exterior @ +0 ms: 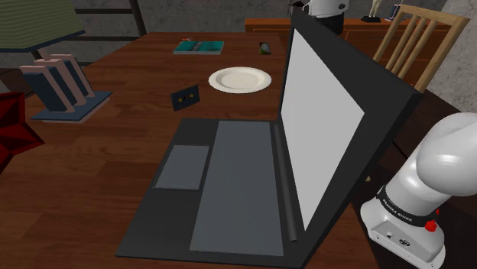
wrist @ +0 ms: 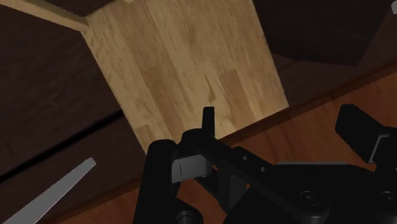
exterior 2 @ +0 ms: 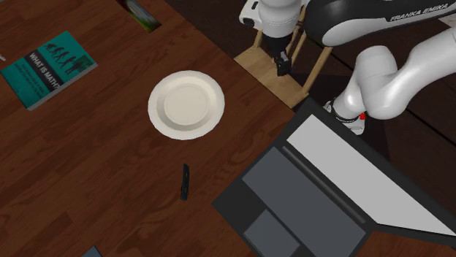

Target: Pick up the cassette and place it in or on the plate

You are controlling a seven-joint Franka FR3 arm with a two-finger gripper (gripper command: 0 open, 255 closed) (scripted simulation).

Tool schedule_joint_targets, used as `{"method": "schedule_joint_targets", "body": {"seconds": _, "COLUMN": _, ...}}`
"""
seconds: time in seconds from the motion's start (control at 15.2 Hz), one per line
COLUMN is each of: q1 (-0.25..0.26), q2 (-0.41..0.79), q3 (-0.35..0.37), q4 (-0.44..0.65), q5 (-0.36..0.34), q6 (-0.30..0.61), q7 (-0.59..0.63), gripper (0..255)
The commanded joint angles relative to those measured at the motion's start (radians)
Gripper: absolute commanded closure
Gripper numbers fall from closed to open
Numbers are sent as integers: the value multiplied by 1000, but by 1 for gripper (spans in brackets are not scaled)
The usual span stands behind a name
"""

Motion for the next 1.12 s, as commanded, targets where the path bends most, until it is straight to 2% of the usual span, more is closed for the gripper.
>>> {"method": "schedule_joint_targets", "body": {"seconds": 0.0, "q1": 22, "q2": 67, "q3": 4, "q4": 47, "q5": 4, "q6": 26, "q7": -46, "gripper": 0}}
{"method": "schedule_joint_targets", "body": {"seconds": 0.53, "q1": 93, "q2": 326, "q3": 34, "q4": 271, "q5": 19, "q6": 87, "q7": -220, "gripper": 0}}
{"method": "schedule_joint_targets", "body": {"seconds": 1.06, "q1": 156, "q2": 563, "q3": 91, "q4": 530, "q5": 25, "q6": 91, "q7": -376, "gripper": 0}}
